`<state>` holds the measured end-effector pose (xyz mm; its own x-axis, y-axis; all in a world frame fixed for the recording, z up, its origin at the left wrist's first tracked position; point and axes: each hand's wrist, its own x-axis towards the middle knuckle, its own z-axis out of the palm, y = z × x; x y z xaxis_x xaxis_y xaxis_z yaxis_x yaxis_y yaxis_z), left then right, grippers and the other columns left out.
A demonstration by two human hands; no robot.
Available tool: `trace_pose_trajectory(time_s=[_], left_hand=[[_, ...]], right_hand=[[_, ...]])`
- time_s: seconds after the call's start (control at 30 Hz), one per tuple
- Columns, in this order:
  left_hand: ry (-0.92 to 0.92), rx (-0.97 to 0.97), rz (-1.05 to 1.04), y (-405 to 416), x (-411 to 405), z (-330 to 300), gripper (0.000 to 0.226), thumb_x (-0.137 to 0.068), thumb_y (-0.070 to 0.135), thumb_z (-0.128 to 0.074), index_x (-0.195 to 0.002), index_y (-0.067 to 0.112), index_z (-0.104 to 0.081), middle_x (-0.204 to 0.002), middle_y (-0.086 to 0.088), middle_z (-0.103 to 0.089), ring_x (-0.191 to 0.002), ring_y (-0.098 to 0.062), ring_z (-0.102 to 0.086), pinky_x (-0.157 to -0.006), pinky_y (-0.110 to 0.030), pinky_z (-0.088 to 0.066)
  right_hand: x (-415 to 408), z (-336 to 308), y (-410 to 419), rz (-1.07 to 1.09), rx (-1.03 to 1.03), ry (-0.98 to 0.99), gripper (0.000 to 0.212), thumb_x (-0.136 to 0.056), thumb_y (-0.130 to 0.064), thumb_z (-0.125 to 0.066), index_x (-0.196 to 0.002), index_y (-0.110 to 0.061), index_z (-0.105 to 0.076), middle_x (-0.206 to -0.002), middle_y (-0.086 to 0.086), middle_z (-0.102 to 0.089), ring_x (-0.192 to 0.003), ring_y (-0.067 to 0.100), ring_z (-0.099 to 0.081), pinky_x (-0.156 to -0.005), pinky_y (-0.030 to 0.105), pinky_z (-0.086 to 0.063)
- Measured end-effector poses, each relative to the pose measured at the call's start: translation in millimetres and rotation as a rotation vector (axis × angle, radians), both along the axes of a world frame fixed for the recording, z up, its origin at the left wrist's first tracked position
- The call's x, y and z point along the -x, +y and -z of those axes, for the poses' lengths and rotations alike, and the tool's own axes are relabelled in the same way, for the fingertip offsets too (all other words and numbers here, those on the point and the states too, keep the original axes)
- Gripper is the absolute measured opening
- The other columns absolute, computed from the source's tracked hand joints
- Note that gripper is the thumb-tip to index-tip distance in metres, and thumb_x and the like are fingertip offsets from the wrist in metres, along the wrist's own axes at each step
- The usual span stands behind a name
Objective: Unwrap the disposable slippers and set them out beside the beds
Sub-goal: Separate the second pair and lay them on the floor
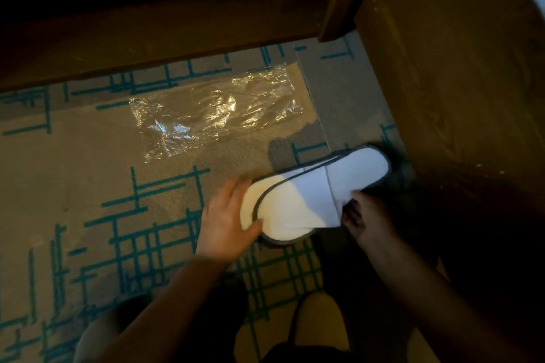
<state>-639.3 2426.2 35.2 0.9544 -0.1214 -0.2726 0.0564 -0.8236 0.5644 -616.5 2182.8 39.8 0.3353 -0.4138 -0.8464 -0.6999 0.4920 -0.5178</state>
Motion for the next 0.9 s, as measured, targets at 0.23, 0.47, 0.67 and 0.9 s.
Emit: trace_pose_trajectory(time_s=[0.23,0.47,0.67,0.9], left_hand=[[0.159,-0.266,0.266,-4,14,13,0.085,-0.083,0.057,-0.044,-0.134,0.04,0.022,-0.145,0.006,0.03,-0.134,-0.012,0.026,-0.111,-0.041,0.014],[0.04,-0.354,0.446,-10,28,23,0.092,-0.062,0.059,-0.066,-0.139,0.033,-0.022,-0.153,-0.009,-0.023,-0.138,-0.027,-0.029,-0.104,-0.053,-0.026],[0.025,-0.384,0.427,-17,34,25,0.09,-0.072,0.055,-0.06,-0.143,0.032,-0.009,-0.151,-0.006,0.007,-0.143,-0.023,-0.007,-0.109,-0.05,-0.009],[-0.294,-0.145,0.255,-3,25,6,0.075,-0.068,0.05,-0.058,-0.134,0.022,-0.036,-0.147,-0.012,-0.024,-0.137,-0.028,-0.023,-0.105,-0.056,-0.024]], right_hand=[[-22,-26,-11,0.151,-0.162,-0.163,0.008,-0.093,-0.016,-0.052,-0.095,-0.011,-0.057,-0.091,0.002,-0.058,-0.082,0.01,-0.055,-0.056,0.02,-0.052],[-53,-27,36,0.109,-0.295,-0.223,0.009,-0.093,-0.008,-0.05,-0.1,-0.005,-0.056,-0.091,0.009,-0.057,-0.08,0.016,-0.056,-0.063,0.021,-0.058],[-48,-18,41,-0.022,-0.241,-0.142,0.005,-0.089,-0.007,-0.057,-0.088,-0.012,-0.057,-0.093,0.007,-0.058,-0.083,0.016,-0.06,-0.056,0.018,-0.058],[-31,-32,33,-0.22,-0.021,-0.047,0.036,-0.091,-0.013,-0.056,-0.124,0.0,-0.052,-0.107,0.022,-0.062,-0.089,0.029,-0.066,-0.057,0.024,-0.059]])
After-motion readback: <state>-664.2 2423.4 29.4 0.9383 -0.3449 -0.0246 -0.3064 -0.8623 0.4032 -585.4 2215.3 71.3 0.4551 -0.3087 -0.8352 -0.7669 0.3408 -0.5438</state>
